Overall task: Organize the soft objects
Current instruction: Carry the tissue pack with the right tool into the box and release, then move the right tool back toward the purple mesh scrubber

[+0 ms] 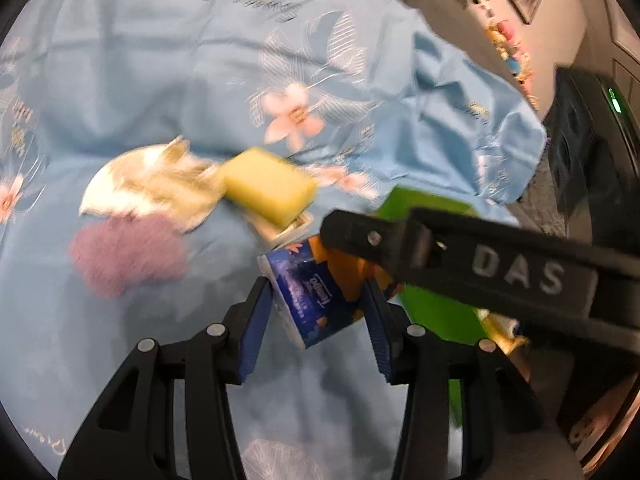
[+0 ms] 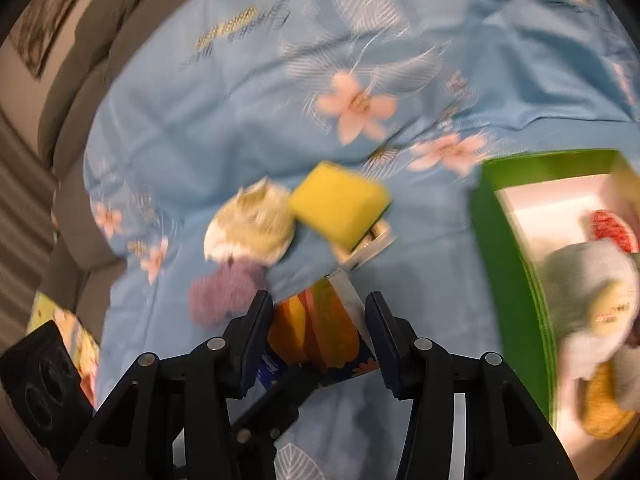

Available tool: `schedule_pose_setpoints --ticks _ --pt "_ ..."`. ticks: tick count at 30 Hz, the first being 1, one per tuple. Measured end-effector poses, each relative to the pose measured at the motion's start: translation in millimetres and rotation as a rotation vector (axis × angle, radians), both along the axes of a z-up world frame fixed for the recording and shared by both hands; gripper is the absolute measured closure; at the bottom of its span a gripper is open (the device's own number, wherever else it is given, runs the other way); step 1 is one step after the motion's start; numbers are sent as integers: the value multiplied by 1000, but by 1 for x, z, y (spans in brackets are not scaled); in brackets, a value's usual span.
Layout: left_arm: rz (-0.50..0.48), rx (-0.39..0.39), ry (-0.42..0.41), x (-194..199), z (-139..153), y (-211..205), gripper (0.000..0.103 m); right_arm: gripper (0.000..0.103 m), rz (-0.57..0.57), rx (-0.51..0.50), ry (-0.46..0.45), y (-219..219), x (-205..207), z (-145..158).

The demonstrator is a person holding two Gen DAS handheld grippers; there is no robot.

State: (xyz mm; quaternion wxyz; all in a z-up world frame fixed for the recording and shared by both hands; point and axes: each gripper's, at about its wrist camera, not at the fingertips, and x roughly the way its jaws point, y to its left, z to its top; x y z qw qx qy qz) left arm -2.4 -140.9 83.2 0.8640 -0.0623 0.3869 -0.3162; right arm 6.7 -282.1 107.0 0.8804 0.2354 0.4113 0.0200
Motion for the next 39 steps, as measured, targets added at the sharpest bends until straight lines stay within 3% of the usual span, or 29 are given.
schedule_pose_setpoints --ticks 5,11,16,21,25,32,36,39 --pt "-103 -40 -28 -4 21 -46 59 51 -130 23 -69 -51 -26 22" --pt "-232 -30 -76 -5 40 -120 59 51 -327 53 -130 -119 -58 29" --pt "-335 -33 -62 -10 39 -170 59 51 -475 136 -131 -172 -81 17" --pt "-418 9 -41 -14 25 -208 59 51 -596 152 -60 -199 -91 0" --pt "-425 -15 -10 -19 19 -207 59 51 -676 109 -23 -207 -96 -2" --pt "-372 -67 -41 -24 36 -165 53 38 -647 102 -147 -194 -107 17" --pt "-302 -47 -68 -26 42 -125 31 31 -602 74 -170 -178 -103 26" --pt "-239 -17 -94 -28 44 -89 25 22 -564 53 -193 -163 -98 33"
